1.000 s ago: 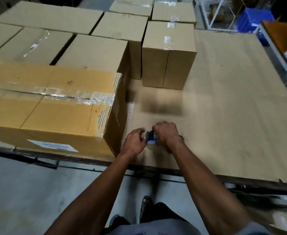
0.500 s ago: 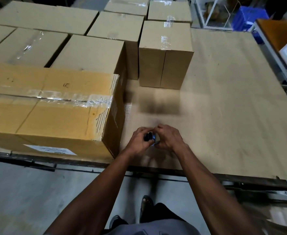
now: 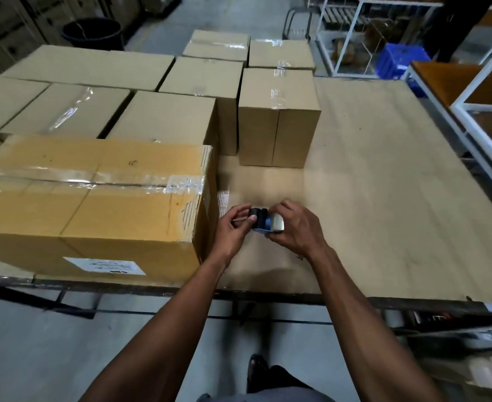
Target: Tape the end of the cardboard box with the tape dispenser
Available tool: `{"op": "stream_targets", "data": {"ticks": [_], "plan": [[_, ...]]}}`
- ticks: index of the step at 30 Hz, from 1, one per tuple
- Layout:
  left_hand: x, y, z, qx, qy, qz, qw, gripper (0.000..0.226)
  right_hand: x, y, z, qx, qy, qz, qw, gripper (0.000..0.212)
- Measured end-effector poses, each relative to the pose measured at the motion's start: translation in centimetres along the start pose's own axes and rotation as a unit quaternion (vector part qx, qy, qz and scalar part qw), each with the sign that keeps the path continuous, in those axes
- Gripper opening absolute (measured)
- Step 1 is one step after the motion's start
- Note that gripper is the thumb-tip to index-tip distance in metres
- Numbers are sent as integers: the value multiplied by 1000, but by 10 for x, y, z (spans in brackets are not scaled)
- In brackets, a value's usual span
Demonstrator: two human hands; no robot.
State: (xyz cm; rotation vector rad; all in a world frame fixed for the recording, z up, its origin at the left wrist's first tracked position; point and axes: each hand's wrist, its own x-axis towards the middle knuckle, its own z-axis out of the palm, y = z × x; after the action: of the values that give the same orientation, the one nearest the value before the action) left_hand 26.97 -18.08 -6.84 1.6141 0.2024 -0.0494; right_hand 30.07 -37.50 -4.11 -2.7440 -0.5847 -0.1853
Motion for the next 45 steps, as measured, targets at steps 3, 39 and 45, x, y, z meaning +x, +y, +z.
{"op": "stream_targets", "data": {"ticks": [3,39,45], "plan": [[-8,17,1,3,15,44,999,41,-5,-12,-13,-8,34,7,999,53],[-70,72,-10,352,84,129,923,15,-73,-101,-22,3,46,164,985,61],[-62,69,2,368,78,100,921,17,-55,-84,-28,-8,-22,187,982,55]]}}
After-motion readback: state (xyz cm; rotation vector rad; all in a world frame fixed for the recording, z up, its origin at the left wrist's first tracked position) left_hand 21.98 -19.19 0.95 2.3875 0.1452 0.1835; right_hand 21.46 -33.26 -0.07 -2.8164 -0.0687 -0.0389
